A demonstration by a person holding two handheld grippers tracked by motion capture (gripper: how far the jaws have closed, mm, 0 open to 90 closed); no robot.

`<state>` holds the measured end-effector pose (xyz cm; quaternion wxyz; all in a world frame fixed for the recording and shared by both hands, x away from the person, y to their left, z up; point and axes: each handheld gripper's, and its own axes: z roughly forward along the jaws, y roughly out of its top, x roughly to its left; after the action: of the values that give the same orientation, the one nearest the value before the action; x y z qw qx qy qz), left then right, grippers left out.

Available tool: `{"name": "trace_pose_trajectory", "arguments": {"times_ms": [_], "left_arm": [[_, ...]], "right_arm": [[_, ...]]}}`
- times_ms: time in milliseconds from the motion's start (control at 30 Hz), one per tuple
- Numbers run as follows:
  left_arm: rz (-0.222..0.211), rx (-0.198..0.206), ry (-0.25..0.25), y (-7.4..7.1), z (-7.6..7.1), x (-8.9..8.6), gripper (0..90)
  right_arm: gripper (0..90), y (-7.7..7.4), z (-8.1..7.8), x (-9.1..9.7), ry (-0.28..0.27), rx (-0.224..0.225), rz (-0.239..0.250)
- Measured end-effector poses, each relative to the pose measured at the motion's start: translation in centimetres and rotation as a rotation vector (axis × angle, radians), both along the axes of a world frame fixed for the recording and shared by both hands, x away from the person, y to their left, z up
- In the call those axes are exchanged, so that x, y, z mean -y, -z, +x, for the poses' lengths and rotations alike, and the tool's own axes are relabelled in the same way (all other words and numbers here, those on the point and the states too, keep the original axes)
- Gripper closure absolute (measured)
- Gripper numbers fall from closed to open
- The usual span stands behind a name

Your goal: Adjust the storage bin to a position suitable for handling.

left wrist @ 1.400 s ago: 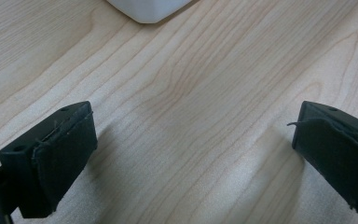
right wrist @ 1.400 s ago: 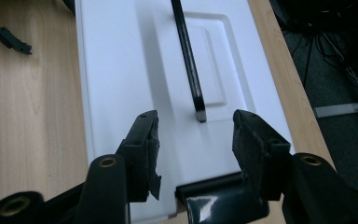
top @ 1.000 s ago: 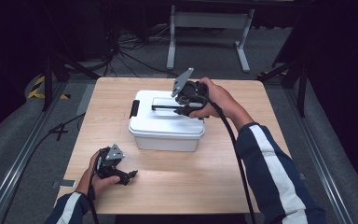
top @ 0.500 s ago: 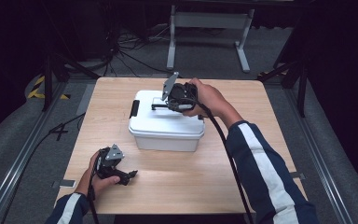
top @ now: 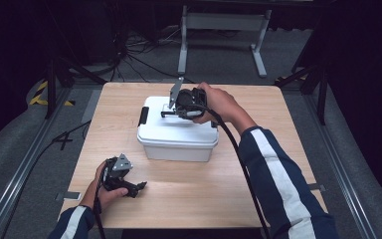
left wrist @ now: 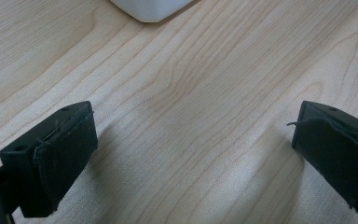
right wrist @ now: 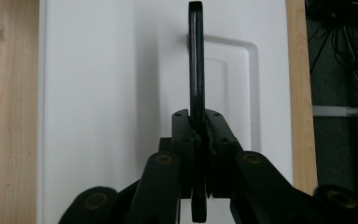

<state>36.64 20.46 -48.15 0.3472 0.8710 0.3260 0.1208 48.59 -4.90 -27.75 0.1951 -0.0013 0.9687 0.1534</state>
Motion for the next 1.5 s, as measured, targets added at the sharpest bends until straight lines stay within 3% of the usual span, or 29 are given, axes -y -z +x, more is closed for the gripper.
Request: {"name": "trace_pose_trajectory", "arguments": {"times_ms": [300,600,833,1167,1500], "left_arm": [[0.000,0.000,0.000,0.0,0.0,0.0,0.5],[0.000,0.000,0.000,0.0,0.0,0.0,0.5],[0.001,0.004,0.001,0.0,0.0,0.0,0.5],[0.001,0.005,0.001,0.0,0.0,0.0,0.5],[0.000,0.004,0.000,0.0,0.0,0.0,0.5]], "right_arm": [[84.8,-0.3,-0.2,0.2,-0.003,0.021,0.001],[84.8,-2.0,-0.6,1.4,-0.001,0.043,0.052],[84.8,-2.7,-1.0,2.4,0.001,0.057,0.056],[84.8,-4.0,-1.5,5.2,-0.012,0.078,0.089],[84.8,-5.1,-2.1,9.7,0.038,0.084,0.122]]}}
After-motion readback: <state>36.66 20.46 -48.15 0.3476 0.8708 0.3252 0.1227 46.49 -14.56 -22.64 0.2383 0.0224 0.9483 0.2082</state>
